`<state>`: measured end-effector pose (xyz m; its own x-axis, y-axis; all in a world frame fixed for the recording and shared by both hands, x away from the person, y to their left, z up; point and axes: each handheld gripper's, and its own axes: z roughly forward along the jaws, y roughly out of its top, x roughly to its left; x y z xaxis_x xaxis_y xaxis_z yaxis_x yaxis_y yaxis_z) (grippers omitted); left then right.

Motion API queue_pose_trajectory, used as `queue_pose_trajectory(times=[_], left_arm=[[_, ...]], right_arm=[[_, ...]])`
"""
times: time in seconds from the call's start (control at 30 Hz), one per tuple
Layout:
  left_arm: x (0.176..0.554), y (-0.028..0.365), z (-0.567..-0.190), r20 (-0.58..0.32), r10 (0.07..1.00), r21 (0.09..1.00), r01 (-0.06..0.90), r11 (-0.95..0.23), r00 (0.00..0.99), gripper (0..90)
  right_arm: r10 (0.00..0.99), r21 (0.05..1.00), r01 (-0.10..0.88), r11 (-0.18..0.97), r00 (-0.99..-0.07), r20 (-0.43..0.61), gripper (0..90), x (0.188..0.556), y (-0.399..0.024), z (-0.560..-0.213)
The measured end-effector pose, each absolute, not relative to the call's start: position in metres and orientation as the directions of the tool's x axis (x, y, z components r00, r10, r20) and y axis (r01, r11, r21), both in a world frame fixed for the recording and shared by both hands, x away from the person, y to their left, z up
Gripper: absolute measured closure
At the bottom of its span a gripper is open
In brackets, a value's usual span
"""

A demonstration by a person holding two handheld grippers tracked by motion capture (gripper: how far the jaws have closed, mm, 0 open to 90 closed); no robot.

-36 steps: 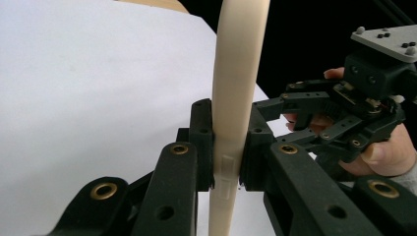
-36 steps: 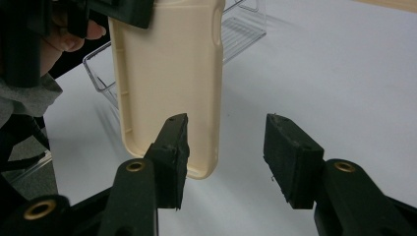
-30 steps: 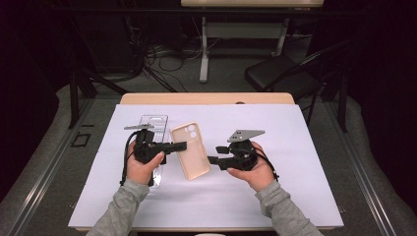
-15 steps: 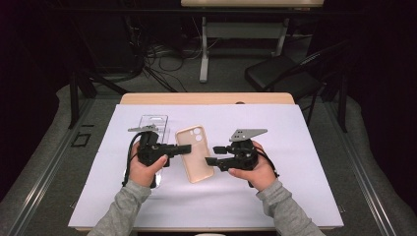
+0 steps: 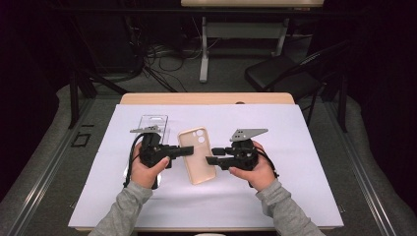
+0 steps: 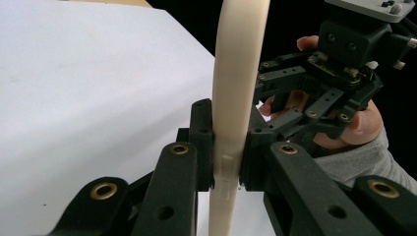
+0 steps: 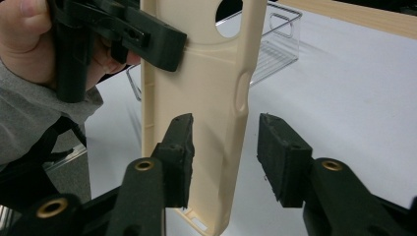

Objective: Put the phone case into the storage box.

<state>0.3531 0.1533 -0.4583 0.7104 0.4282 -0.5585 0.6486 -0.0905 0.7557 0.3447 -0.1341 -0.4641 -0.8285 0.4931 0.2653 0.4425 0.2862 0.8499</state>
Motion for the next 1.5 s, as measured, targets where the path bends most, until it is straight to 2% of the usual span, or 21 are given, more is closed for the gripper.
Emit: queue_pose_trajectory(times=[0.2, 0.5, 1.0, 1.5], left_arm=[[0.352, 0.1519, -0.4579, -0.553, 0.423, 0.759, 0.643, -0.099, 0.718, 80.2], [0.351, 0.1511, -0.4576, -0.551, 0.418, 0.764, 0.638, -0.096, 0.722, 80.2], [0.3496, 0.1504, -0.4568, -0.542, 0.408, 0.774, 0.626, -0.1, 0.735, 80.2], [0.3491, 0.15, -0.4564, -0.541, 0.405, 0.776, 0.623, -0.096, 0.737, 80.0]], right_arm=[[0.502, 0.843, 0.457, 0.285, -0.82, 0.275, 67.0, 0.3449, -0.1356, -0.4639], [0.503, 0.844, 0.462, 0.273, -0.816, 0.285, 72.3, 0.3458, -0.1377, -0.4637], [0.493, 0.833, 0.487, 0.261, -0.809, 0.319, 79.9, 0.3464, -0.1375, -0.466], [0.489, 0.836, 0.482, 0.263, -0.813, 0.315, 81.5, 0.3467, -0.1384, -0.466]])
